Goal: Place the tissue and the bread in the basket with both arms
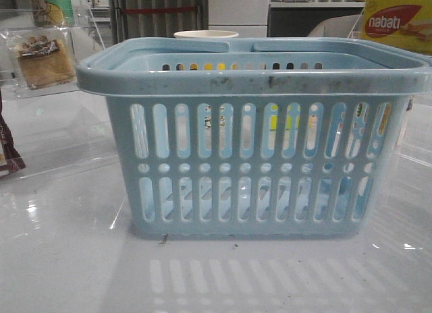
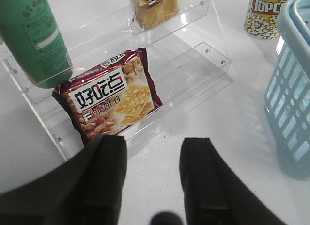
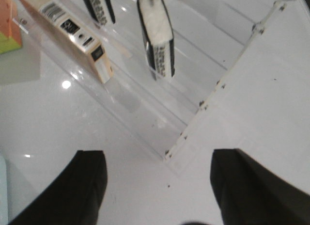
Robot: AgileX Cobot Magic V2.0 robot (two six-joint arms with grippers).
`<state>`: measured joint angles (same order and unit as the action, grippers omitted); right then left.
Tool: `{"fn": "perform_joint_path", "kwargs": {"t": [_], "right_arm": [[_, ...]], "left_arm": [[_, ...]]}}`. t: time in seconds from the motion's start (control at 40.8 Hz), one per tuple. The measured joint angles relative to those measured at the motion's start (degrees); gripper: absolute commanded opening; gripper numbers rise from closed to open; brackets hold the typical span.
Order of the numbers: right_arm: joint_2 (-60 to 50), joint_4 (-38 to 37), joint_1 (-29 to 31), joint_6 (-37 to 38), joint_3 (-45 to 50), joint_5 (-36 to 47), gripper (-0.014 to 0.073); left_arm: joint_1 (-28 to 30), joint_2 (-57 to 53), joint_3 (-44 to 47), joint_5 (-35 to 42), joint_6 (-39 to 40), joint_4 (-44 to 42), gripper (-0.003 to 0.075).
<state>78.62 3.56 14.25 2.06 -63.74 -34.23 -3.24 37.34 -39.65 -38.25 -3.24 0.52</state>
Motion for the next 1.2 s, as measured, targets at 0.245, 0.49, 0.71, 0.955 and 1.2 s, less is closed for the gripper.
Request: {"fn": "perform_joint_path", "kwargs": {"t": [0.245,0.49,0.71,0.955,1.2], "right_arm": [[12.3,2.7,0.8,0.0,-11.1,0.0,0.0559],[21.8,4.0,0.8,0.0,-18.6,-0.1,0.0559],[27.2,4.1,0.8,0.0,-20.7,2.0,0.0519],[29.1,4.2,0.8,0.0,-20.8,3.4,0.0223],[26.7,5.0,0.8,0.0,-21.7,2.4,0.021]], "left_arm": [[0.0,0.0,0.0,0.0,0.0,0.0,0.0242],[0.0,0.0,0.0,0.0,0.0,0.0,0.0202],[0.0,0.0,0.0,0.0,0.0,0.0,0.0202],[0.0,0.0,0.0,0.0,0.0,0.0,0.0202],[0.0,0.0,0.0,0.0,0.0,0.0,0.0202]]}}
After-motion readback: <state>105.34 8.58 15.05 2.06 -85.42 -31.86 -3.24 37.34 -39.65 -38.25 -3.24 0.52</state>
